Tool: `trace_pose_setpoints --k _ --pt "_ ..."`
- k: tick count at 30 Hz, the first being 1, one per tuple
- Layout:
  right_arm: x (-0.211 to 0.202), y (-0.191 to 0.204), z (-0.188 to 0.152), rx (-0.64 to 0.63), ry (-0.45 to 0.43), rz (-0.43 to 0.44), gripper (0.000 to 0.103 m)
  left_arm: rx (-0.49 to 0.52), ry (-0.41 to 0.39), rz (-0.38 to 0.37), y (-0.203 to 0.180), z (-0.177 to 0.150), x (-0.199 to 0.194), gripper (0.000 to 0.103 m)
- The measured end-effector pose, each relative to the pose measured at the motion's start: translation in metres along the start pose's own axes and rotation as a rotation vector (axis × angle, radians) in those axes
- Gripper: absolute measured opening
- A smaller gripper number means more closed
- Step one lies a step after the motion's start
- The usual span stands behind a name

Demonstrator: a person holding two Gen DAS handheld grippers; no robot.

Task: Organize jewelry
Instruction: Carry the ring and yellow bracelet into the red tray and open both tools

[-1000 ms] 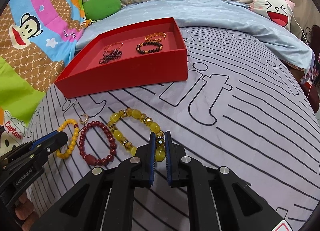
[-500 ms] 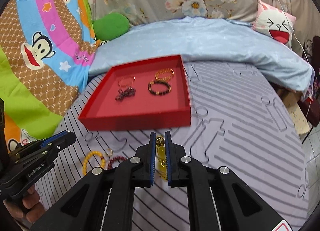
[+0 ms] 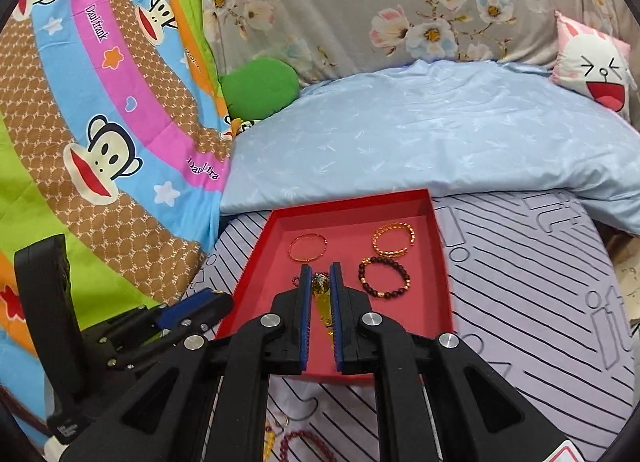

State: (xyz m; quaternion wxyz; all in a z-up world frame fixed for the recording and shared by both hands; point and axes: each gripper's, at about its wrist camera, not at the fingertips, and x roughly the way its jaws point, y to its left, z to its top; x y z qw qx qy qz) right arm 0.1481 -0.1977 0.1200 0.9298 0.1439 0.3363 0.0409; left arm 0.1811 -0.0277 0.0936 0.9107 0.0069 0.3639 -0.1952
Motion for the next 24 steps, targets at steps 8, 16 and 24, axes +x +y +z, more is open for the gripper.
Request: trace_pose_setpoints --k 8,16,24 --pt "0.063 -0.037 -0.023 0.038 0.145 -0.079 0.008 0.003 0.089 0.015 0.004 -0.012 0.049 0.019" --pt "0.075 -0.055 -0.037 0.034 0.177 -0.140 0.008 -0.002 0.134 0.033 0.006 -0.022 0.073 0.019" --pt "0.061 -0.053 -0.038 0.021 0.126 -0.155 0.028 -0.013 0.101 0.058 0.008 -0.022 0.067 0.038"
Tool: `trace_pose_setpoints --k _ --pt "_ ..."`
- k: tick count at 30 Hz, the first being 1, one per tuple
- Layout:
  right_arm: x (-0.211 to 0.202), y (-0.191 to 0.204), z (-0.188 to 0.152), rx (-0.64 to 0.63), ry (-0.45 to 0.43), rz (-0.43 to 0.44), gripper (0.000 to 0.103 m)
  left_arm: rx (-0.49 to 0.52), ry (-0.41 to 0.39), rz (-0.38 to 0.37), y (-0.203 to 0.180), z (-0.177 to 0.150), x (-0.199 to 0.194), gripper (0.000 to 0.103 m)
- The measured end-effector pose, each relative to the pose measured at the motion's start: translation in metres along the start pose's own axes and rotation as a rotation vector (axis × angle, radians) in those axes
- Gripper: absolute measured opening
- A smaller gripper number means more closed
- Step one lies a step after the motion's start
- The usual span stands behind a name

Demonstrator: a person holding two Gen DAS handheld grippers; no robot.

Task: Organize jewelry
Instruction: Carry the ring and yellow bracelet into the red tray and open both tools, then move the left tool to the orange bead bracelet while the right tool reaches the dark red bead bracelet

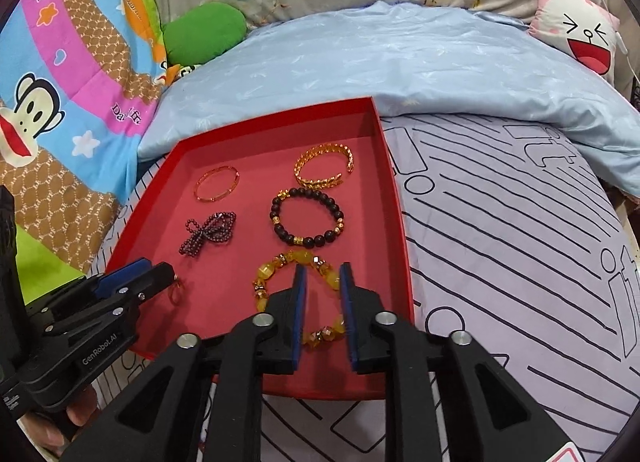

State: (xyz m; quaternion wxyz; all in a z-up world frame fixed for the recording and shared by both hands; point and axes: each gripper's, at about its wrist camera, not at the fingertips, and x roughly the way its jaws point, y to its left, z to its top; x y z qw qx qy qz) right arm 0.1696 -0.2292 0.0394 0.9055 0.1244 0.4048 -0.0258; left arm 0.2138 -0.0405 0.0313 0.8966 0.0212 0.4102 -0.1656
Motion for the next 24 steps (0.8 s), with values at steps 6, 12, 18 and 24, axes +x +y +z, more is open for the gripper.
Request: trace_pose_setpoints --k 6,12,18,24 --pt "-0.023 -0.001 -0.004 0.022 -0.029 0.024 0.036 0.000 -0.035 0.011 0.002 -0.001 -0.021 0.040" --pt "-0.048 0.008 -0.030 -0.016 -0.045 0.005 0.037 0.001 -0.078 0.031 0.004 -0.020 -0.054 0.047" --pt "-0.063 0.016 -0.062 -0.050 -0.028 -0.006 0.037 -0.022 -0.081 0.041 0.007 -0.045 -0.077 0.047" --pt "-0.072 0.031 -0.097 -0.083 0.003 0.001 0.037 -0.018 -0.080 0.084 0.004 -0.077 -0.092 0.047"
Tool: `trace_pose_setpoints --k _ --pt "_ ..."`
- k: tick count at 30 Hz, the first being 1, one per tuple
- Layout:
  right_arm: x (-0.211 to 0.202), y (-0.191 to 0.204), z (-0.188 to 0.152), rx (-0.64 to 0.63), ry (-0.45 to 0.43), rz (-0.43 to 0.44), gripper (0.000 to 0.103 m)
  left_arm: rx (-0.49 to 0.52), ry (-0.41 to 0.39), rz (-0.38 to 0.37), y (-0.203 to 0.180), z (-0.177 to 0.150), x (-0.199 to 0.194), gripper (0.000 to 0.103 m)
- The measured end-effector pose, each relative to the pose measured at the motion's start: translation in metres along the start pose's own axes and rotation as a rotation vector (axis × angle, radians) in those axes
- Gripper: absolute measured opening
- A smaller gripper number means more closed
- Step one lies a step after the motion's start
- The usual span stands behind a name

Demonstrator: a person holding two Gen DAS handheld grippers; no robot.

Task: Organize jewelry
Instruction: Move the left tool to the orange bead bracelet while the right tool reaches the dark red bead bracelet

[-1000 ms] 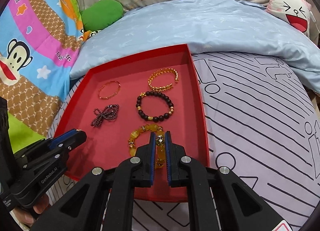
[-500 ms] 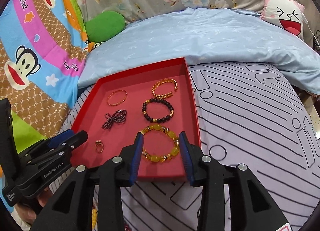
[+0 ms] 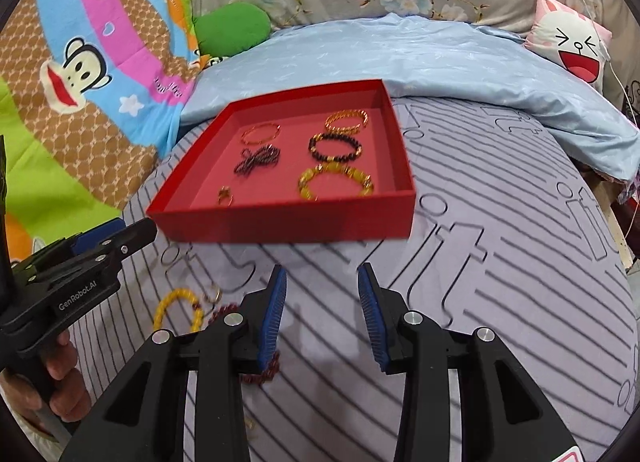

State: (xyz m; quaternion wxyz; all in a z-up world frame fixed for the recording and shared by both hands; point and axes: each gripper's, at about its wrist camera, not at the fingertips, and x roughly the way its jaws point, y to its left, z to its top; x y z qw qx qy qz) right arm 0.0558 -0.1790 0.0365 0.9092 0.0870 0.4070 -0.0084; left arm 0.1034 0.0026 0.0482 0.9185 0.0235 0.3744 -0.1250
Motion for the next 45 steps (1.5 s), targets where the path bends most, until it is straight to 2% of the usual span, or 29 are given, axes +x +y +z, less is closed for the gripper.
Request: trace_pose_setpoints --k 7,12,17,23,34,39,45 --pt "0.010 0.020 -0.026 -0.032 0.043 0.008 0.037 -0.010 0.016 0.023 -0.001 -0.037 -0.006 0.047" --pt "0.020 0.025 -0.035 -0.038 0.070 0.001 0.035 -0.008 0.042 0.032 -0.004 -0.051 0.000 0.047" --pt "0.023 0.027 -0.039 -0.051 0.068 -0.019 0.033 -0.021 0.061 0.031 -0.004 -0.056 0.005 0.047" --pt "0.025 0.030 -0.041 -0.082 0.057 -0.062 0.025 -0.020 0.078 0.037 -0.005 -0.058 0.009 0.047" --pt "0.023 0.024 -0.042 -0.064 0.052 -0.071 0.012 -0.023 0.108 0.041 -0.004 -0.058 0.016 0.047" --pt "0.020 0.021 -0.045 -0.056 0.049 -0.075 0.009 -0.017 0.107 0.040 -0.005 -0.058 0.016 0.042" --pt "0.015 0.018 -0.050 -0.050 0.049 -0.078 0.009 -0.003 0.104 0.008 -0.008 -0.059 0.015 0.024"
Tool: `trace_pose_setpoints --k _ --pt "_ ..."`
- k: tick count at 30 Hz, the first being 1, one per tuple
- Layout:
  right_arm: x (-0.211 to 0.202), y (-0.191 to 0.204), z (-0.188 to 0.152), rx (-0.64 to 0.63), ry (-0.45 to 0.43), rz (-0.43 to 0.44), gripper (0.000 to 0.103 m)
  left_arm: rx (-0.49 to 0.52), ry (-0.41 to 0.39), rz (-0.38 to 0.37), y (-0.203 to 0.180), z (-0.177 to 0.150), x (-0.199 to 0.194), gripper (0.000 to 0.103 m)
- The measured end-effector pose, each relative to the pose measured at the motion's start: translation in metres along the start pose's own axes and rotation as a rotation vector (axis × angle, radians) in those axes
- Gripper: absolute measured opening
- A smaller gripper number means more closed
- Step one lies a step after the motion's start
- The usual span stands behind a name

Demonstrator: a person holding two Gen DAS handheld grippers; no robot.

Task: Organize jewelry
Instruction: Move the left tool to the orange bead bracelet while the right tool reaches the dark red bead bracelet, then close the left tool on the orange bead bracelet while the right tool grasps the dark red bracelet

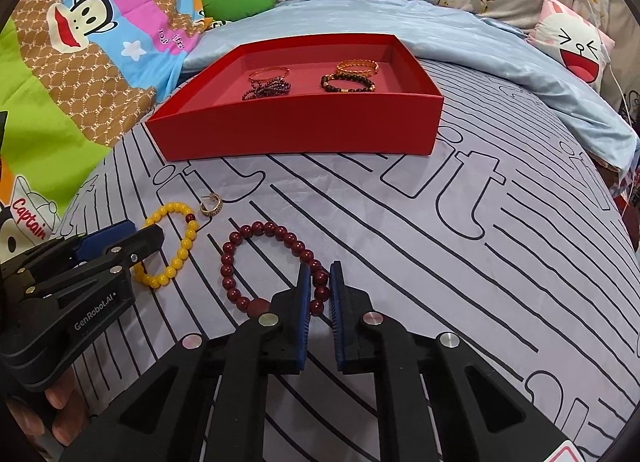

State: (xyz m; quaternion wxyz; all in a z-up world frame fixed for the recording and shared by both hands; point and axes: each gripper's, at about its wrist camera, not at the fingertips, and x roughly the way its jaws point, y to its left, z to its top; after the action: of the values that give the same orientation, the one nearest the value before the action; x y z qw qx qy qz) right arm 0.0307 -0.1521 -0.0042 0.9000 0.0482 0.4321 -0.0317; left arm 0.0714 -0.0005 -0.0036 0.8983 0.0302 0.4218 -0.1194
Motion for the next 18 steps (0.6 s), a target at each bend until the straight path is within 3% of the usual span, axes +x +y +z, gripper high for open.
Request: trace_pose_setpoints --k 5,18 --pt "-0.003 -0.004 -0.003 0.014 0.004 0.005 0.008 -0.002 0.001 -0.036 -0.001 -0.001 -0.002 0.009" --pt "-0.027 -0.020 -0.004 0.067 0.000 0.045 0.007 -0.015 0.017 -0.083 -0.005 -0.001 -0.018 0.007"
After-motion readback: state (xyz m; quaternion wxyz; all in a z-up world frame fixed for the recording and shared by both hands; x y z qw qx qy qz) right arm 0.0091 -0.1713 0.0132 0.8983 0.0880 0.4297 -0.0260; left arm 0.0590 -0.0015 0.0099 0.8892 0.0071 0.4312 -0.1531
